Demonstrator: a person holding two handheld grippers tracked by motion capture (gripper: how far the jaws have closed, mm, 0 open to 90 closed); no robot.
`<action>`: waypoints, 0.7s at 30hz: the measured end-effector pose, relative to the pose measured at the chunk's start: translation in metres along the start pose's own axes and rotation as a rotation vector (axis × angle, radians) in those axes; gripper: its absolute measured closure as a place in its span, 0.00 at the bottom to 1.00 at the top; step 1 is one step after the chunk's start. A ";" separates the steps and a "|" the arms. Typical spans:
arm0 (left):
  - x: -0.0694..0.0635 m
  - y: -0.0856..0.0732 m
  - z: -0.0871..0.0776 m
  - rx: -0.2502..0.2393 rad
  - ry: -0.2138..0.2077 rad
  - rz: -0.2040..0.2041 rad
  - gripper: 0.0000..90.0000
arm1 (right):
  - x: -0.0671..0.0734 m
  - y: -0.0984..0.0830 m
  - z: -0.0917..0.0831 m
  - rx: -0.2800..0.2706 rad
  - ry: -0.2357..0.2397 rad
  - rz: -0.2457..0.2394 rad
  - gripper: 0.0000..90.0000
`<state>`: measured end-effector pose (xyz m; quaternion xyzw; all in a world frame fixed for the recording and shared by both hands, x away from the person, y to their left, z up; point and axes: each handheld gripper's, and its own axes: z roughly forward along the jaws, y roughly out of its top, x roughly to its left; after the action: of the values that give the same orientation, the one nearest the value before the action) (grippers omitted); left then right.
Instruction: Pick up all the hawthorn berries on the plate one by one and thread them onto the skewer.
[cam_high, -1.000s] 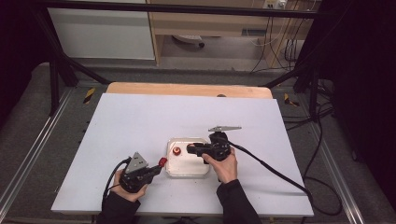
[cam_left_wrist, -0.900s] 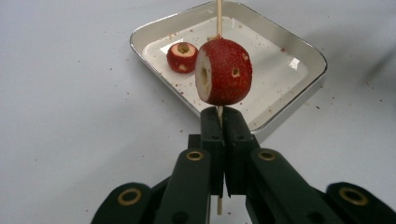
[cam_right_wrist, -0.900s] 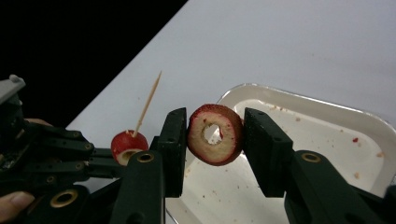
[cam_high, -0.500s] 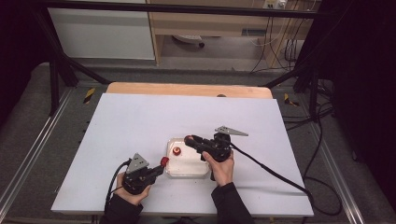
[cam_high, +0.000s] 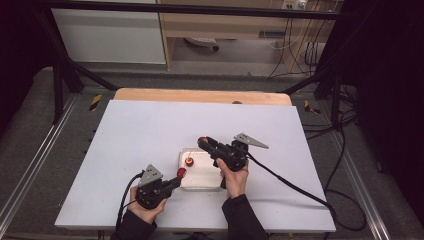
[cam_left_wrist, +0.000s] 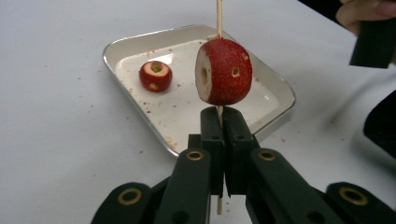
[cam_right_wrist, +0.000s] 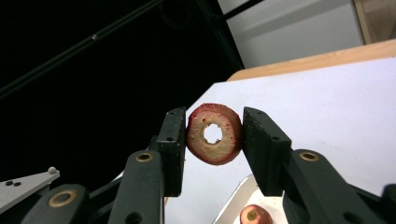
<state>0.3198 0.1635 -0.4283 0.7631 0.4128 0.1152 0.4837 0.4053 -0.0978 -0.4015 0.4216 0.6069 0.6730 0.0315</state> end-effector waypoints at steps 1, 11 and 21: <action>-0.001 0.001 0.001 0.000 -0.003 0.003 0.98 | 0.000 0.000 0.000 -0.007 -0.004 -0.005 0.68; -0.008 0.005 0.007 -0.002 -0.017 -0.002 0.98 | -0.001 -0.004 0.003 -0.054 0.018 -0.022 0.68; -0.009 0.007 0.008 -0.003 -0.024 -0.007 0.98 | -0.001 -0.007 0.005 -0.065 0.032 -0.013 0.68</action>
<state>0.3223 0.1505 -0.4247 0.7622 0.4095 0.1050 0.4902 0.4055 -0.0928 -0.4088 0.4056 0.5878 0.6989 0.0399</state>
